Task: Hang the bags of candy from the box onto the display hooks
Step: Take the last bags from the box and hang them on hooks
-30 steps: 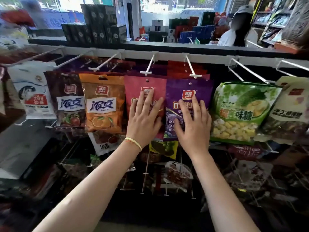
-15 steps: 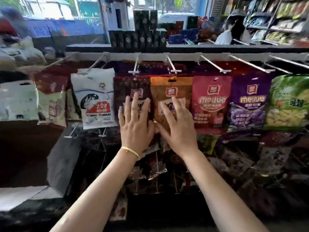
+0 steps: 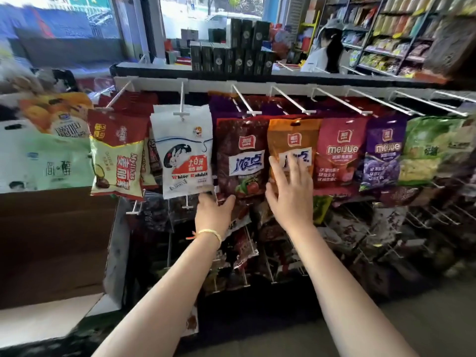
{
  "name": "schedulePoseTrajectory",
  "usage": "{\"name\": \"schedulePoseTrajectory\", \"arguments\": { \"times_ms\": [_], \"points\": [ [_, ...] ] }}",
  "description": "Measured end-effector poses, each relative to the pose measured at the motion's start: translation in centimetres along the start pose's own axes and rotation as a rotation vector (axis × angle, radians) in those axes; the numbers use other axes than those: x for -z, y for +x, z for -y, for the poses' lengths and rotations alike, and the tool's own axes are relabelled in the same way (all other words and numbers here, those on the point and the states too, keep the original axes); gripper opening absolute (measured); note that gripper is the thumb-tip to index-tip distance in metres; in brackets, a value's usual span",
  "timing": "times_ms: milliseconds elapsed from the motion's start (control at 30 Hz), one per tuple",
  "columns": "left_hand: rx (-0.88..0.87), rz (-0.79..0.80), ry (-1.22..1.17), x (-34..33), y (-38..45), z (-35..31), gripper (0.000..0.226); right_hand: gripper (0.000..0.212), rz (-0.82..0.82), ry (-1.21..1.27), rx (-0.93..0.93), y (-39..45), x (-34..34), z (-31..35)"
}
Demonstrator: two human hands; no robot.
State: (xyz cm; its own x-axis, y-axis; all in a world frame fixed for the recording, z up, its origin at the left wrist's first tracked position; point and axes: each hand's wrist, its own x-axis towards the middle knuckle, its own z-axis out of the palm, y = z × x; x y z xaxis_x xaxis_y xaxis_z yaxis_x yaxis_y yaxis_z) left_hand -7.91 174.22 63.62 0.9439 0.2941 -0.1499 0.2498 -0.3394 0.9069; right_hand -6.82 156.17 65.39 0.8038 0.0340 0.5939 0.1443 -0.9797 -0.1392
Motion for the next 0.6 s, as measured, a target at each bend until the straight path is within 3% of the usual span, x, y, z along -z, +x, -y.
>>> {"name": "schedulePoseTrajectory", "arguments": {
  "times_ms": [67, 100, 233, 433, 600],
  "points": [
    [0.234, 0.193, -0.437, -0.7, 0.1, 0.4, 0.062, 0.061, 0.029, -0.029, 0.014, 0.4, -0.5, 0.0],
    [0.264, 0.25, -0.608, -1.1, 0.0, 0.5, 0.052, 0.061, 0.038, -0.042, 0.019, 0.5, -0.8, -0.2],
    [0.306, 0.271, -1.013, -2.3, 0.1, 0.1, 0.038, 0.063, 0.04, -0.059, 0.046, 0.5, -1.3, -0.8],
    [0.34, 0.266, -1.042, -3.2, 0.6, 0.4, 0.028, 0.062, 0.006, -0.045, 0.078, 0.5, -1.9, -1.6],
    [0.327, 0.243, -0.971, -3.1, 0.7, 0.6, 0.042, 0.062, -0.018, -0.005, 0.077, 0.4, -2.1, -1.9]
  ]
}}
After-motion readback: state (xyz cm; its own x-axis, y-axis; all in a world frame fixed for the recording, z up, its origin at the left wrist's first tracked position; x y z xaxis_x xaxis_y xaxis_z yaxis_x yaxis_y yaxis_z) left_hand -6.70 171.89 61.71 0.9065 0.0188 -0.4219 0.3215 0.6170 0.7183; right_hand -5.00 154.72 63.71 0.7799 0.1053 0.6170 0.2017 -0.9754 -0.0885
